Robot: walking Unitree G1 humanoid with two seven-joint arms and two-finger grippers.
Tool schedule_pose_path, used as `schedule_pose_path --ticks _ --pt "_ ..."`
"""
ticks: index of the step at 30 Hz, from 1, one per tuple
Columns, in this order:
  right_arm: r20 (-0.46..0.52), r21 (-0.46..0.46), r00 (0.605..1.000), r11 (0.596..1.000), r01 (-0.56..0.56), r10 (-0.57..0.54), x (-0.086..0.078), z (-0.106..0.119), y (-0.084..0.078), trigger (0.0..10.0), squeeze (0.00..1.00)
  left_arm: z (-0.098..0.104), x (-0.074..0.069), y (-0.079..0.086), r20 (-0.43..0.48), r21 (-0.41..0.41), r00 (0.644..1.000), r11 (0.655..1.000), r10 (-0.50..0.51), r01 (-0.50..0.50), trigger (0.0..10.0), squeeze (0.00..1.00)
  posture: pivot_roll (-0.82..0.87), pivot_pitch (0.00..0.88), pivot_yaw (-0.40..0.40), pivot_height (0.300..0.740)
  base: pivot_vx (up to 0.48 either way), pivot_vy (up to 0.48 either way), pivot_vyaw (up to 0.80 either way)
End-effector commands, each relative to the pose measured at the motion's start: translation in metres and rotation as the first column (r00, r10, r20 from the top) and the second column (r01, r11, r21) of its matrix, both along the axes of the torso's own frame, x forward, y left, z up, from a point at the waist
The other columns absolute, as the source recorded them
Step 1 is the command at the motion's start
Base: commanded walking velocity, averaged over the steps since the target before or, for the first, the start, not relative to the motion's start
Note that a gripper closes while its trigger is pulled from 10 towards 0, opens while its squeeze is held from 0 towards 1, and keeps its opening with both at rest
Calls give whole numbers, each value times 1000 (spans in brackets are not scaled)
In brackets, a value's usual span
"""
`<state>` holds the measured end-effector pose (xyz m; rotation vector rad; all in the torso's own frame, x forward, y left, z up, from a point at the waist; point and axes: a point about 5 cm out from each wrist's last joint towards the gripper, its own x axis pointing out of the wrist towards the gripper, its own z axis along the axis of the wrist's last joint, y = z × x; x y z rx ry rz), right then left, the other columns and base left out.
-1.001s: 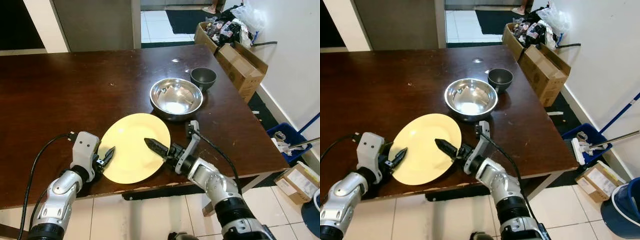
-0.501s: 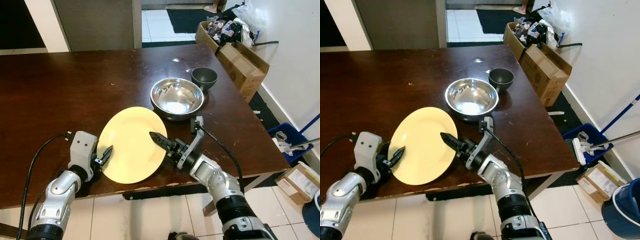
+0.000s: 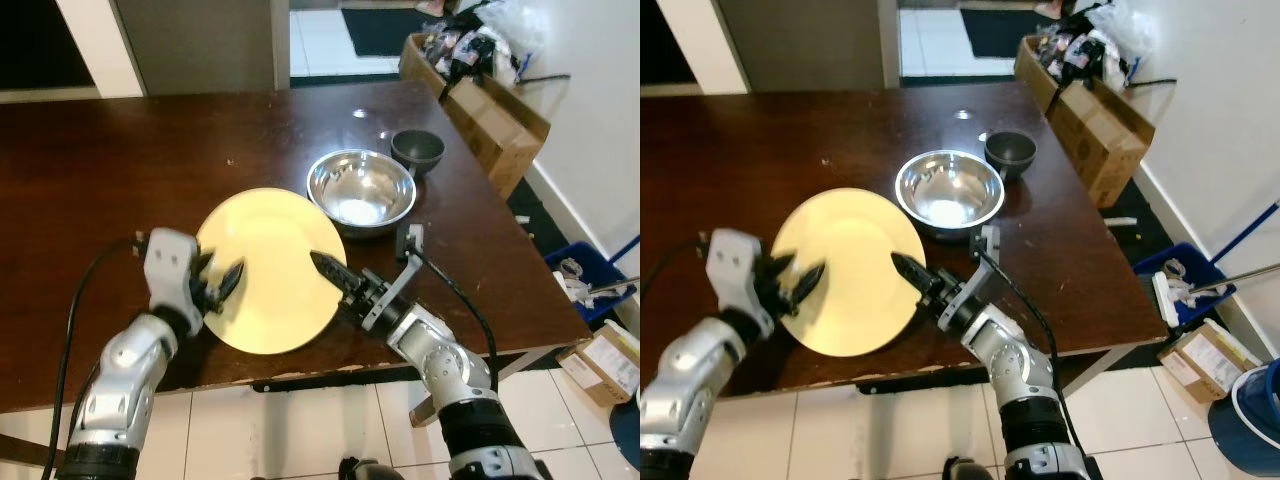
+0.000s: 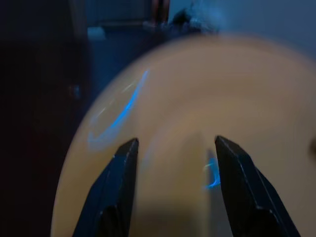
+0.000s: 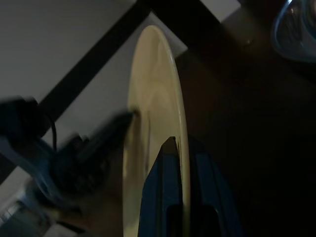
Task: Setting the table
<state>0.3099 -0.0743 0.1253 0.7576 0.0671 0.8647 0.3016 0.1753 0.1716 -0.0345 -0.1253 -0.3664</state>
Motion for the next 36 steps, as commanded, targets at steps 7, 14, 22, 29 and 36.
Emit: schedule_pose_path --ticks 7,14,22,29,36 --pt "75 27 994 996 81 -83 -3 21 -5 0 0 12 -5 27 28 56 988 986 155 -156 10000 0 -57 143 63 740 0 0 0" --pt "175 -3 975 990 142 -139 -2 50 -3 10000 0 30 -11 70 -11 -43 928 927 372 -372 10000 0 -94 152 122 740 0 0 0" --pt "315 -10 897 944 330 -310 6 93 -21 10000 0 40 -12 74 33 35 908 907 418 -419 10000 0 12 122 57 740 0 0 0" --pt "370 -21 840 901 434 -396 3 109 -37 10000 0 25 -23 54 16 64 917 915 399 -399 10000 0 19 69 2 740 0 0 0" --pt "371 8 830 895 445 -416 4 115 -39 10000 0 21 -26 53 9 65 914 912 405 -405 10000 0 29 38 -15 740 0 0 0"
